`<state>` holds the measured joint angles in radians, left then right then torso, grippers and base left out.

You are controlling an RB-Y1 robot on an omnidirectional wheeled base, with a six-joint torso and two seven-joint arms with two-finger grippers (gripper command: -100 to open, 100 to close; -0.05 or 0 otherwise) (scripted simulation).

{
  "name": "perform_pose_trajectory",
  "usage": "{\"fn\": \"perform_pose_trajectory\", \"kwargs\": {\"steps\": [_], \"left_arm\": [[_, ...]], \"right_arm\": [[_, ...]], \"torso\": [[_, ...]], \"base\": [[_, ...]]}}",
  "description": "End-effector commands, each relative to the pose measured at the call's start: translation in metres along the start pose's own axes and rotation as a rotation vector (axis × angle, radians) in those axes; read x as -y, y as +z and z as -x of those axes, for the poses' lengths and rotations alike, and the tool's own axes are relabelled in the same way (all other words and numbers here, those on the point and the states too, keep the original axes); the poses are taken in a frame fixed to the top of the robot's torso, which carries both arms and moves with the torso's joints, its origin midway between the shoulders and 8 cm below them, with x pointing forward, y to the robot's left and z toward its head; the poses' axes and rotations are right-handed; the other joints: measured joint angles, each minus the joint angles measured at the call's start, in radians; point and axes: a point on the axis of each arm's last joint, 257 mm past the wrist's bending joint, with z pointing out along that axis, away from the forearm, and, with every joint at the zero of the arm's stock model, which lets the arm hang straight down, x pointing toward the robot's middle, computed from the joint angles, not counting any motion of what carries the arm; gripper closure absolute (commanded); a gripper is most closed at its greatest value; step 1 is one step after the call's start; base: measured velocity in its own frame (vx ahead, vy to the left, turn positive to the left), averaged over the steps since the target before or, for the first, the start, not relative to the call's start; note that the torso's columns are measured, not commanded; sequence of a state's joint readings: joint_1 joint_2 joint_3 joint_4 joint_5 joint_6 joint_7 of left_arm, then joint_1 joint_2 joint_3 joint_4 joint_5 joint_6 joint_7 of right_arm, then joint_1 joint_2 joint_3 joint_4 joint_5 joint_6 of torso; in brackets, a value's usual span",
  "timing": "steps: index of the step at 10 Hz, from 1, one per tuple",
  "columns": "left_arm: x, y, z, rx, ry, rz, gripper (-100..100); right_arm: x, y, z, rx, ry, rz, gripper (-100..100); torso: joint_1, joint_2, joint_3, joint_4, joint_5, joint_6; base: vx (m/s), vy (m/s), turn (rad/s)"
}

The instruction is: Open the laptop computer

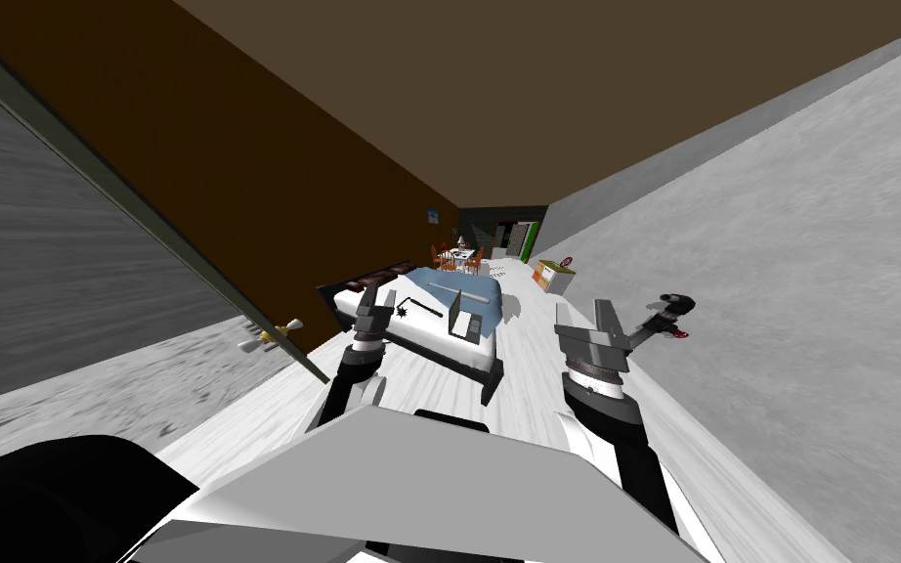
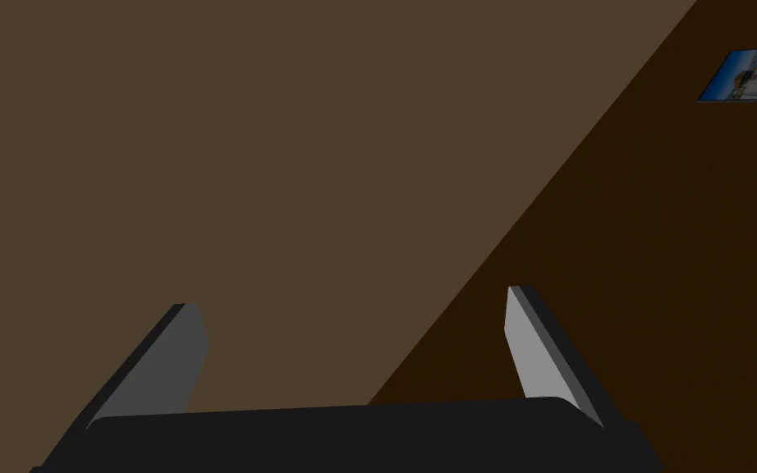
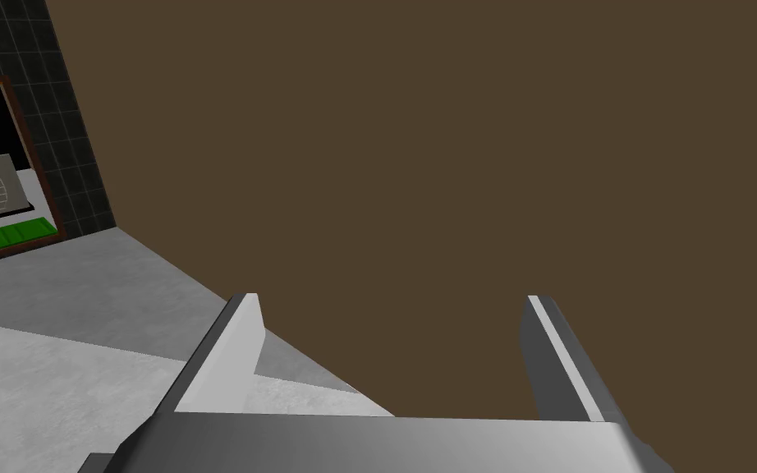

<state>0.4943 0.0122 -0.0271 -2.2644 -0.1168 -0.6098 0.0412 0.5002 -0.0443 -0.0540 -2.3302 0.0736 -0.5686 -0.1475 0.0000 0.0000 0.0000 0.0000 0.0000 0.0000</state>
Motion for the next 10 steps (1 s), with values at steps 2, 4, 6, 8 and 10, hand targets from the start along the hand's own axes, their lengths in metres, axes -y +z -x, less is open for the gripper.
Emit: {"fn": "perform_pose_trajectory", "kwargs": {"steps": [2,4,6,8,10], "left_arm": [[0.0000,0.0000,0.0000,0.000,0.000,0.000,0],[0.0001,0.0000,0.0000,0.000,0.000,0.000,0],[0.0001,0.0000,0.0000,0.000,0.000,0.000,0],[0.0001,0.0001,0.0000,0.000,0.000,0.000,0],[0.0002,0.0001,0.0000,0.000,0.000,0.000,0]], "right_arm": [[0.0000,0.0000,0.0000,0.000,0.000,0.000,0],[-0.0001,0.0000,0.0000,0.000,0.000,0.000,0],[-0.0001,0.0000,0.0000,0.000,0.000,0.000,0],[-0.0002,0.0001,0.0000,0.000,0.000,0.000,0],[0.0057,-0.0012,-0.0042,-0.037,-0.048,-0.017,-100]], "torso": [[0.000,0.104,-0.209,0.105,0.000,0.000],[0.000,0.248,-0.497,0.248,0.000,0.000],[0.000,0.396,-0.792,0.396,0.000,0.000],[0.000,0.544,-1.087,0.544,0.000,0.000],[0.000,0.691,-1.382,0.691,0.000,0.000]], "base": [[0.000,0.000,0.000],[0.000,0.000,0.000],[0.000,0.000,0.000],[0.000,0.000,0.000],[0.011,0.019,-0.015]]}}
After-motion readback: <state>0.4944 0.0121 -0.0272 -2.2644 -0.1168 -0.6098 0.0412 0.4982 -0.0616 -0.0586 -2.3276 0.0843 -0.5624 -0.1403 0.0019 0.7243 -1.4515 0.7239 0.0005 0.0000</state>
